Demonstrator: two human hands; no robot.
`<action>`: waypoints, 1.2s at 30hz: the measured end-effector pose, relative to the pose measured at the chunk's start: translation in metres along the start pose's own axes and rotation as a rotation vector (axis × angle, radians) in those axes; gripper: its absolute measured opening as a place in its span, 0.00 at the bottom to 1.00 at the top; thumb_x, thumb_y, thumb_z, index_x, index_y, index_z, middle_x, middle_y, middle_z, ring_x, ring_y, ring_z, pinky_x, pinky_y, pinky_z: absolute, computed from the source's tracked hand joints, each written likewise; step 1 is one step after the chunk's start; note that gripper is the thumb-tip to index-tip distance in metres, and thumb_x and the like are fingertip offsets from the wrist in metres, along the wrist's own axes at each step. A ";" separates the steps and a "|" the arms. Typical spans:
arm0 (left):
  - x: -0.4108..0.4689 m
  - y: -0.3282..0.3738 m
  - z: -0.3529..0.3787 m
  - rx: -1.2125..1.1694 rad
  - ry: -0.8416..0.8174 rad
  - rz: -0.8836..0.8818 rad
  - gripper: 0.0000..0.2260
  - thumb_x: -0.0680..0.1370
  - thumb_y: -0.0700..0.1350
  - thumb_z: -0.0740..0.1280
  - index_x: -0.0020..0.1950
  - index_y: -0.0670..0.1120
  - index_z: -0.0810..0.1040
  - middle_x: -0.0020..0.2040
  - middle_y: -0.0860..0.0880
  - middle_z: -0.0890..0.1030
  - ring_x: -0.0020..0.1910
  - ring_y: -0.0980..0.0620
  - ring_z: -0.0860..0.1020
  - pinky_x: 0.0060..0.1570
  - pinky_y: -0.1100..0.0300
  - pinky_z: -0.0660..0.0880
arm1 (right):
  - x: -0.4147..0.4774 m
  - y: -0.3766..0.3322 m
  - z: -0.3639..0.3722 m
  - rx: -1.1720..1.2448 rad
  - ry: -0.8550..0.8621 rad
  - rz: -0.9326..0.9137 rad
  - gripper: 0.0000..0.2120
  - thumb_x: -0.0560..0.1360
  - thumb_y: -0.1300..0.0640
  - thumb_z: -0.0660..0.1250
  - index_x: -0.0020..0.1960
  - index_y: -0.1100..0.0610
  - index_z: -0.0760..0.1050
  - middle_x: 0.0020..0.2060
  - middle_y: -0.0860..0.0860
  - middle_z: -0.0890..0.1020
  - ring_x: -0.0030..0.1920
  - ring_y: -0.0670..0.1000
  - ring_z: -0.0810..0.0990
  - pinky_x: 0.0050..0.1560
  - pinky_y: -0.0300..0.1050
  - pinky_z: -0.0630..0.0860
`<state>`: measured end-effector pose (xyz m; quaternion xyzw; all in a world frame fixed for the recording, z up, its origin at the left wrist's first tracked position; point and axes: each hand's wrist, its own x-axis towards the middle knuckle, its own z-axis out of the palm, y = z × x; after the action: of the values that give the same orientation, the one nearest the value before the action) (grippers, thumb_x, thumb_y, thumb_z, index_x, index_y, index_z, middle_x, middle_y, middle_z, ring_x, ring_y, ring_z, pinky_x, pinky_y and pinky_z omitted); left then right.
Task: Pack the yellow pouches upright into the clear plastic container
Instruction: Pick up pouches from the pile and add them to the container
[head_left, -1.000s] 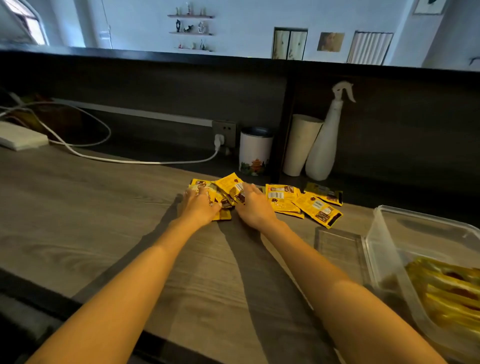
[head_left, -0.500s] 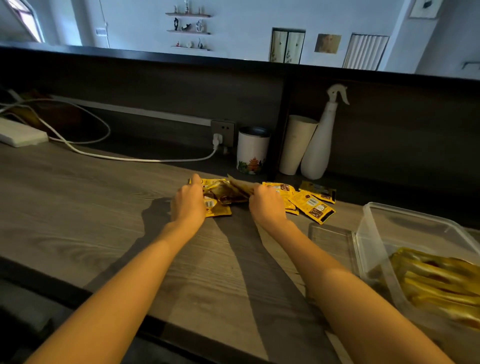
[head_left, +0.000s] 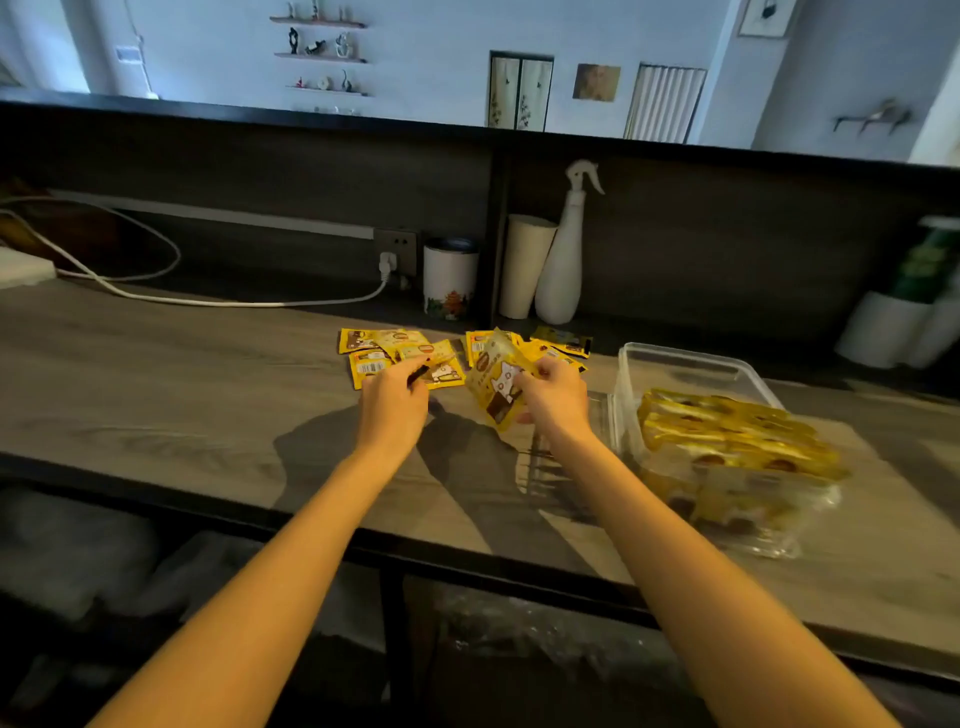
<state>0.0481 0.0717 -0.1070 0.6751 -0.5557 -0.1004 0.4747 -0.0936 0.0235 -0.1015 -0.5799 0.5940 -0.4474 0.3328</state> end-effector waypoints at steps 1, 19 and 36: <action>-0.006 0.001 0.001 -0.013 -0.039 -0.018 0.16 0.78 0.36 0.60 0.66 0.40 0.74 0.60 0.41 0.79 0.57 0.45 0.76 0.51 0.57 0.71 | -0.005 0.001 -0.005 -0.001 0.013 -0.005 0.07 0.76 0.61 0.63 0.50 0.65 0.75 0.45 0.58 0.78 0.36 0.51 0.78 0.45 0.59 0.81; -0.027 0.010 0.013 0.094 -0.074 -0.180 0.23 0.74 0.32 0.66 0.69 0.37 0.69 0.69 0.39 0.67 0.69 0.43 0.65 0.64 0.54 0.67 | -0.045 -0.014 -0.036 -0.801 -0.270 -0.267 0.12 0.77 0.57 0.60 0.55 0.65 0.74 0.53 0.60 0.79 0.54 0.60 0.77 0.45 0.49 0.73; -0.031 0.008 -0.003 -0.405 -0.055 -0.399 0.11 0.72 0.34 0.69 0.53 0.44 0.75 0.57 0.42 0.78 0.54 0.45 0.78 0.48 0.53 0.75 | -0.063 0.003 -0.044 -0.351 -0.071 -0.213 0.16 0.73 0.64 0.66 0.59 0.60 0.65 0.58 0.59 0.77 0.59 0.60 0.76 0.54 0.54 0.77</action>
<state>0.0335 0.1001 -0.1122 0.6596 -0.3930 -0.3193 0.5555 -0.1285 0.0921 -0.0953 -0.7039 0.5859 -0.3492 0.1982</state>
